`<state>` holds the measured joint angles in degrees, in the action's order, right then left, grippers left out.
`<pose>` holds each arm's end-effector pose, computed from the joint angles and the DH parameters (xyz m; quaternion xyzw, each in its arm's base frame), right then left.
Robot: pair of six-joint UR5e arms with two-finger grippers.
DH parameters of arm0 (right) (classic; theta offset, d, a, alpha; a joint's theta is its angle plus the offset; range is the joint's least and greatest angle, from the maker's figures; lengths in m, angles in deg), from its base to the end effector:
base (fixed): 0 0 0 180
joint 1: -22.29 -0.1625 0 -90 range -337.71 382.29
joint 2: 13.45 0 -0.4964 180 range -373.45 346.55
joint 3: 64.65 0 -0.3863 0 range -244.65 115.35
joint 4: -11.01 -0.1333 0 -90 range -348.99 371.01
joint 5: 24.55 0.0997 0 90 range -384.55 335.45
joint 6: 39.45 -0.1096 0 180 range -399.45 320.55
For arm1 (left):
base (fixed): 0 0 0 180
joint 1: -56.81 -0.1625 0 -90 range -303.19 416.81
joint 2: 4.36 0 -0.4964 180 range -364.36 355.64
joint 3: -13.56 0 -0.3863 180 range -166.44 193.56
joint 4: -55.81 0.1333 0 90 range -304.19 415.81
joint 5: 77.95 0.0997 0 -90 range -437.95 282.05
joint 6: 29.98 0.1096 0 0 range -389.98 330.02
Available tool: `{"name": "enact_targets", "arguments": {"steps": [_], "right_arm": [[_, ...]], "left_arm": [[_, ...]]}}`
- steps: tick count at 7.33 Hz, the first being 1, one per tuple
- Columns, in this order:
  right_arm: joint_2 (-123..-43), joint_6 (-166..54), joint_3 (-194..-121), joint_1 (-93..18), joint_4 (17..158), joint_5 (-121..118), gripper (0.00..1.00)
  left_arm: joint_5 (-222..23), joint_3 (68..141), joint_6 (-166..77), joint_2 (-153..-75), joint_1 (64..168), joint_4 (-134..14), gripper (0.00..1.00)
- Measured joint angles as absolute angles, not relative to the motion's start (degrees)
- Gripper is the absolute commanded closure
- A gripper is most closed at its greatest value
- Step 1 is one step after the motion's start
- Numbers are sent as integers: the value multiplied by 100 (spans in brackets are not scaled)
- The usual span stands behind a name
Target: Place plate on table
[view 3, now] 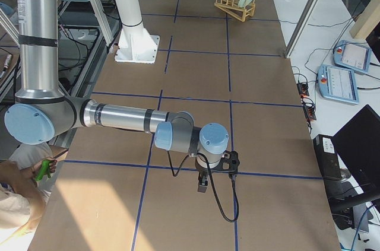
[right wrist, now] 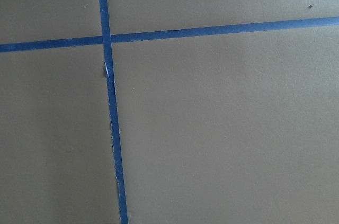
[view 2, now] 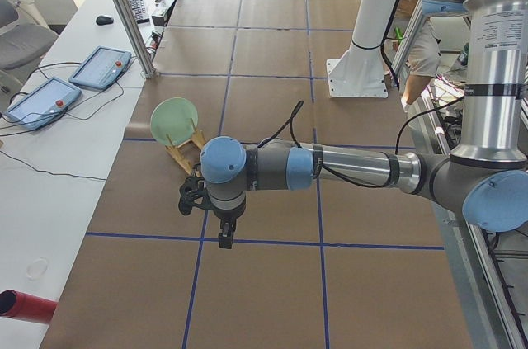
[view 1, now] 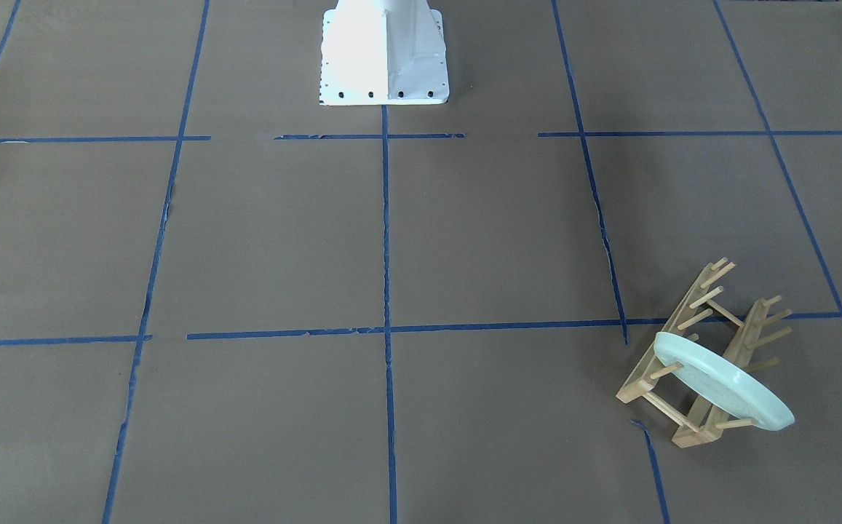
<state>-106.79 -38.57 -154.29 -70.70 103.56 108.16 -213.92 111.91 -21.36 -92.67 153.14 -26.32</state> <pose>0.0822 -0.4432 0.7739 -0.0385 -0.3651 0.0370 0.9294 -0.1057 -0.4583 0.6921 0.0412 0.3884 0.0143 0.9205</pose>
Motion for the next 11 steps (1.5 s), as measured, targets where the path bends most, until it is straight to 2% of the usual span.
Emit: {"name": "enact_targets", "arguments": {"steps": [3,6,8,11], "right_arm": [[-10679,-3857,-15429,-7070,10356,10816,0],[-10679,-3857,-15429,-7070,10356,10816,0],[-10679,-3857,-15429,-7070,10356,10816,0],[-10679,-3857,-15427,-7070,10356,10817,0]], "left_arm": [[-21370,11212,-2136,-9414,15274,-2640,0],[-21368,11132,-2194,-10117,15268,-3047,0],[-21494,10738,-2392,-10422,15255,-4251,0],[-22311,10261,-4692,-10553,14878,-6261,0]]}}
